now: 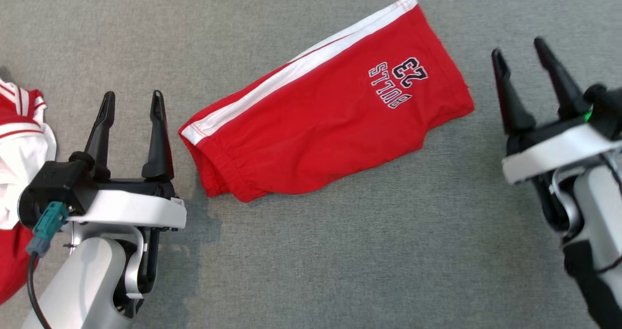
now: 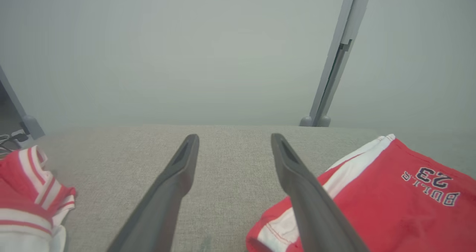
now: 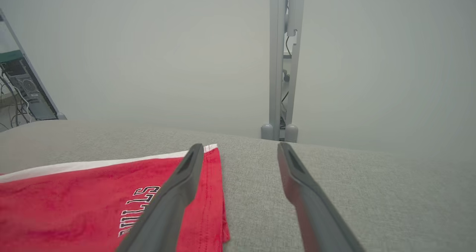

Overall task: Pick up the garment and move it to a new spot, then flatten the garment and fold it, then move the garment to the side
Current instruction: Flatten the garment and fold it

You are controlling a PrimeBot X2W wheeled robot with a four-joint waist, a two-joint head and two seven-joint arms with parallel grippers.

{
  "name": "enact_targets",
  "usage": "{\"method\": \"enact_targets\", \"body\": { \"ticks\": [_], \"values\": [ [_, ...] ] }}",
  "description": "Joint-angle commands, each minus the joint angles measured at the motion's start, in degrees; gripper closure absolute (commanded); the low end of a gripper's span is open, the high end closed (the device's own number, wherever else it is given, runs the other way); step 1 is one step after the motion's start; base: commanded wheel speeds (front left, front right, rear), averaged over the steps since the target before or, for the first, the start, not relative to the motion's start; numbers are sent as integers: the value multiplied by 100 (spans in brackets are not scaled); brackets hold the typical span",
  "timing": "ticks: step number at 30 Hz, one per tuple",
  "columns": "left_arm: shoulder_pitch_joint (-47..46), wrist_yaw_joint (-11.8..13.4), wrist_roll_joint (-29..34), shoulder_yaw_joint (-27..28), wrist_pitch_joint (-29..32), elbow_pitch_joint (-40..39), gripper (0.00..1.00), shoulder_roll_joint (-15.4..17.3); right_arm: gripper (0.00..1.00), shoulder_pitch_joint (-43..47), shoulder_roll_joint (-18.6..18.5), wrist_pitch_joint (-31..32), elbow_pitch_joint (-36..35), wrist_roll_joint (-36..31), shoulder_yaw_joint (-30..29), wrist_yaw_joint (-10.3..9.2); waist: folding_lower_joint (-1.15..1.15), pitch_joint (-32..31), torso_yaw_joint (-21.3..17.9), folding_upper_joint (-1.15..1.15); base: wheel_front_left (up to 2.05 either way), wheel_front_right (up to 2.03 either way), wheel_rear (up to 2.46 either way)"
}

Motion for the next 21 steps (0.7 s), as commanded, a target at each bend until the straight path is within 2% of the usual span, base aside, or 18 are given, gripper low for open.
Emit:
{"method": "enact_targets", "body": {
  "ticks": [1,10,21],
  "values": [
    [71,57,100,13,-22,19,0,51,0,178,45,-8,-124,-86,-92,1,0,-88,-90,0,0,0,0],
    [342,147,296,-18,-59,129,0,169,0,1354,333,220,-968,-546,-643,1,0,-280,-222,0,0,0,0],
    [338,114,280,-42,-50,181,0,210,0,1665,535,524,-1420,-669,-851,1,0,-345,-247,0,0,0,0]
  ]
}}
